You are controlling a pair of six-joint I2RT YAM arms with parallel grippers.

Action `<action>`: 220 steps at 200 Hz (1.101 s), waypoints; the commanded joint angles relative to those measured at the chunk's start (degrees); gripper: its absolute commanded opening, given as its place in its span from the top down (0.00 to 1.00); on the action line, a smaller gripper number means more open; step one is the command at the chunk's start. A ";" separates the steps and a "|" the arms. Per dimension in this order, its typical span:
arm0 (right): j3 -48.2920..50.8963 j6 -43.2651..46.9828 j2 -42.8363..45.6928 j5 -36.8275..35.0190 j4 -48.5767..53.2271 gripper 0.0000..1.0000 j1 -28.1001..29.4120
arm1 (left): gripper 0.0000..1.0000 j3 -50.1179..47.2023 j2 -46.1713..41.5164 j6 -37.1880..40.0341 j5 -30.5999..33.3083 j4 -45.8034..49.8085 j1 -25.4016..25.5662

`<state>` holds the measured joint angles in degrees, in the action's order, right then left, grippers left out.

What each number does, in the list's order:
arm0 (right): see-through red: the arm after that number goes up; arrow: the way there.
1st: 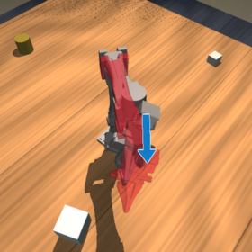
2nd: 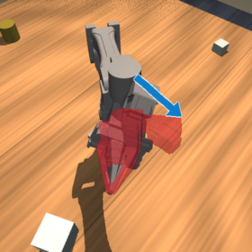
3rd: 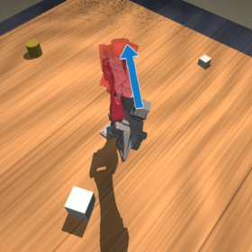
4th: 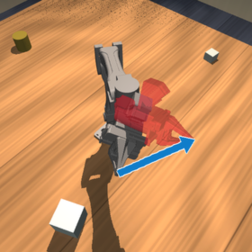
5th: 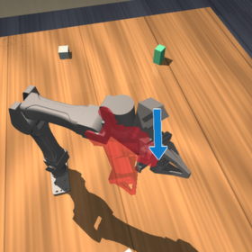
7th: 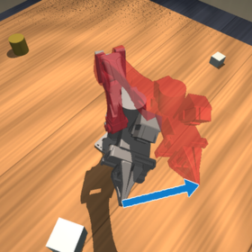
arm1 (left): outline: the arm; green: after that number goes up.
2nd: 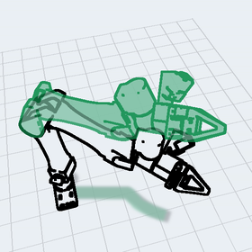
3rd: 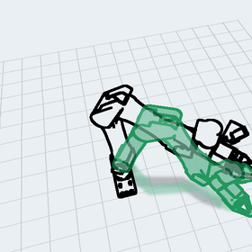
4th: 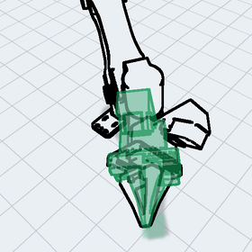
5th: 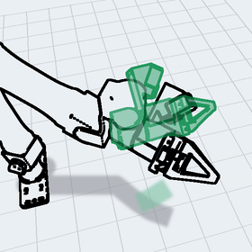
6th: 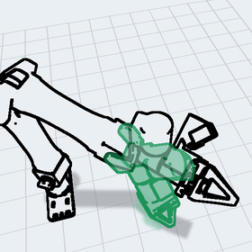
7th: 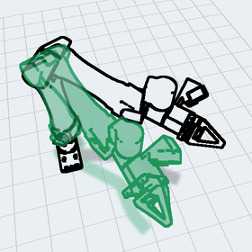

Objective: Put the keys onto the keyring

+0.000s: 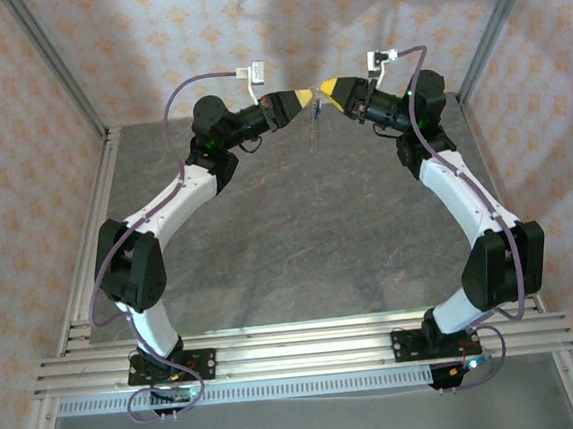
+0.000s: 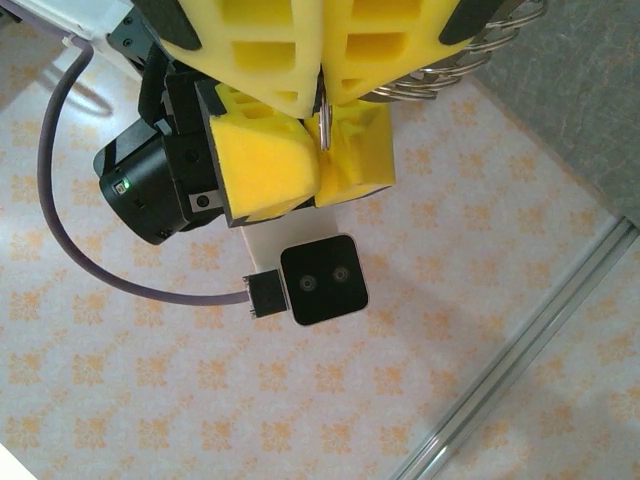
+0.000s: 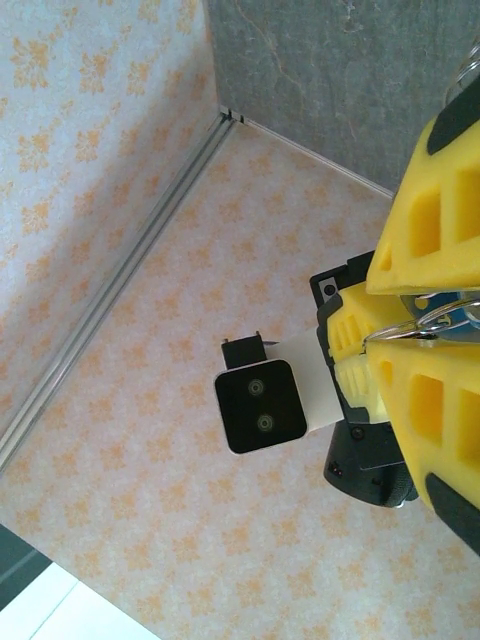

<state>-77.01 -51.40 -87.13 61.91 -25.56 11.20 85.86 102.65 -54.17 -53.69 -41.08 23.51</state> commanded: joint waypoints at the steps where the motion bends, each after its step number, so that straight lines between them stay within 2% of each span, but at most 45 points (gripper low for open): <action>1: 0.65 0.10 1.46 0.22 -2.08 0.82 -0.05 | 1.00 0.53 0.09 -0.41 0.27 -4.09 -0.13; 37: 0.68 -2.52 0.42 1.56 -5.52 0.75 -0.08 | 1.00 0.77 0.33 -0.63 0.17 -4.23 -0.14; 108: 0.29 -5.64 -1.09 2.10 -9.72 0.75 0.11 | 1.00 1.40 1.13 -1.46 -0.01 -4.84 -0.13; 179: 0.51 -4.79 -1.78 2.83 -8.66 0.81 1.04 | 1.00 1.63 1.32 -2.07 0.17 -5.48 -0.14; 204: 0.96 -3.27 -1.34 2.85 -6.98 0.81 0.99 | 1.00 1.76 1.32 -2.17 0.25 -5.50 -0.17; 220: 1.31 -1.72 -0.92 2.47 -5.17 0.77 0.94 | 1.00 1.80 1.24 -2.17 0.25 -5.50 -0.13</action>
<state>-76.79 -56.01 -88.62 63.42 -31.42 12.08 85.86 104.31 -55.70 -53.54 -42.09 23.51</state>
